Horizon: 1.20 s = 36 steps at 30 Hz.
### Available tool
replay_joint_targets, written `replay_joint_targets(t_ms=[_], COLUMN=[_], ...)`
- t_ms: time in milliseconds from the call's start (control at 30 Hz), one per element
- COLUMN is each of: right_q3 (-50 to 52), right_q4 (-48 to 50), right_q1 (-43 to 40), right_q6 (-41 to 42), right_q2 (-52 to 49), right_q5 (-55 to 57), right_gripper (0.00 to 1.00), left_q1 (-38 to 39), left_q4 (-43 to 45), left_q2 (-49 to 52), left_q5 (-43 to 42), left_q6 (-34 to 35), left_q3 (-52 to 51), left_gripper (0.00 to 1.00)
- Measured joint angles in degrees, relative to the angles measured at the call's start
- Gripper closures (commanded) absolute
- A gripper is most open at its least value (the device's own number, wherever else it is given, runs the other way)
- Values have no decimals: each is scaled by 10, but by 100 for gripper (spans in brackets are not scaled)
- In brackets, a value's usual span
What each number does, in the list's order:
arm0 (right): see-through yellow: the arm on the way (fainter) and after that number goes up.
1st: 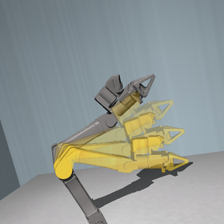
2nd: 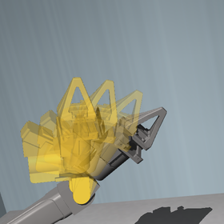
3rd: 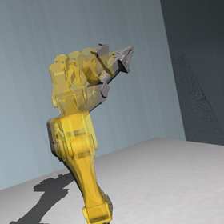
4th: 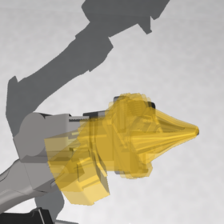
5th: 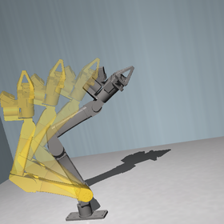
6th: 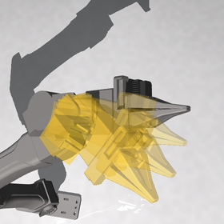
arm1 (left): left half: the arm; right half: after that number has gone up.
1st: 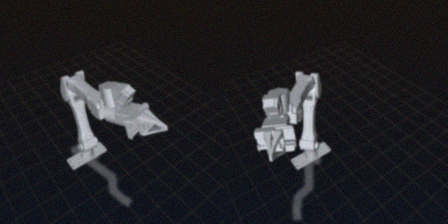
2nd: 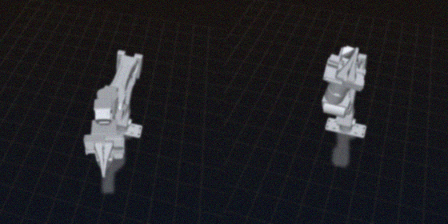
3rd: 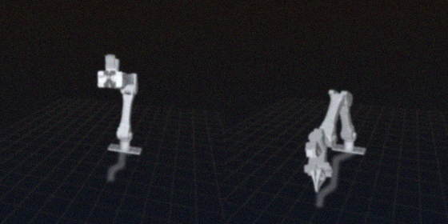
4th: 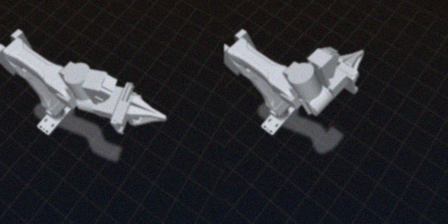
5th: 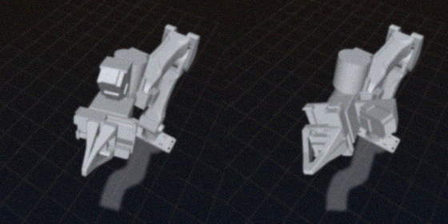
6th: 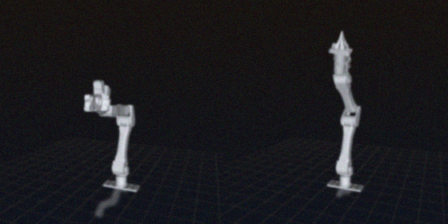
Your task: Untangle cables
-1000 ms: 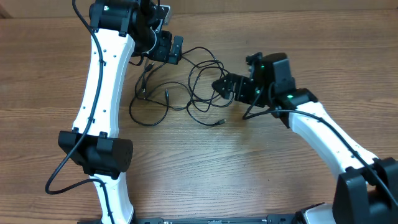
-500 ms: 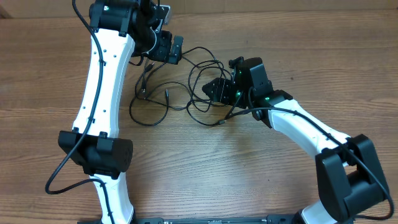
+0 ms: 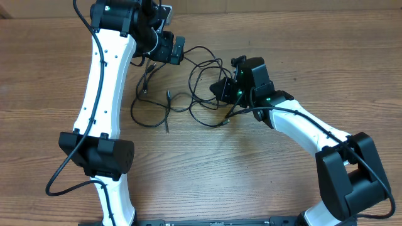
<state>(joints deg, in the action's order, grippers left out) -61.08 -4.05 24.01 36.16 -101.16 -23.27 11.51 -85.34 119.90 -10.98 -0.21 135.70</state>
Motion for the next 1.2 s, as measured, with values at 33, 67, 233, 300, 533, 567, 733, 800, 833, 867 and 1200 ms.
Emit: replay_joint_targets(t_ms=[33,67,233,300,533,567,733,800,833,867,1200], right_q3=[0,0,-22,-53,-214,-236,-304,-311,-313,-314,-315], right_q4=[1,1,-94,-158,-303,-309,-311,-308,-305,-299,-269], right_q1=[0,0,0,0,0,0,0,0,0,0,0], right_q6=[0,0,0,-8,-70,-78,-98,-101,-101,-103,-107], right_q2=[0,0,11,41,171,189,262,278,284,292,338], right_q5=[-5,-14,-25,-11,34,39,66,75,80,85,199], right_gripper=[96,96,96,96,96,96,96,96,96,96,96], left_q1=[0,0,0,0,0,0,0,0,0,0,0], left_q4=[0,0,0,0,0,0,0,0,0,0,0], left_q2=[0,0,0,0,0,0,0,0,0,0,0], left_q5=[0,0,0,0,0,0,0,0,0,0,0], left_q6=[0,0,0,0,0,0,0,0,0,0,0], left_q3=[0,0,0,0,0,0,0,0,0,0,0], left_gripper=[0,0,0,0,0,0,0,0,0,0,0])
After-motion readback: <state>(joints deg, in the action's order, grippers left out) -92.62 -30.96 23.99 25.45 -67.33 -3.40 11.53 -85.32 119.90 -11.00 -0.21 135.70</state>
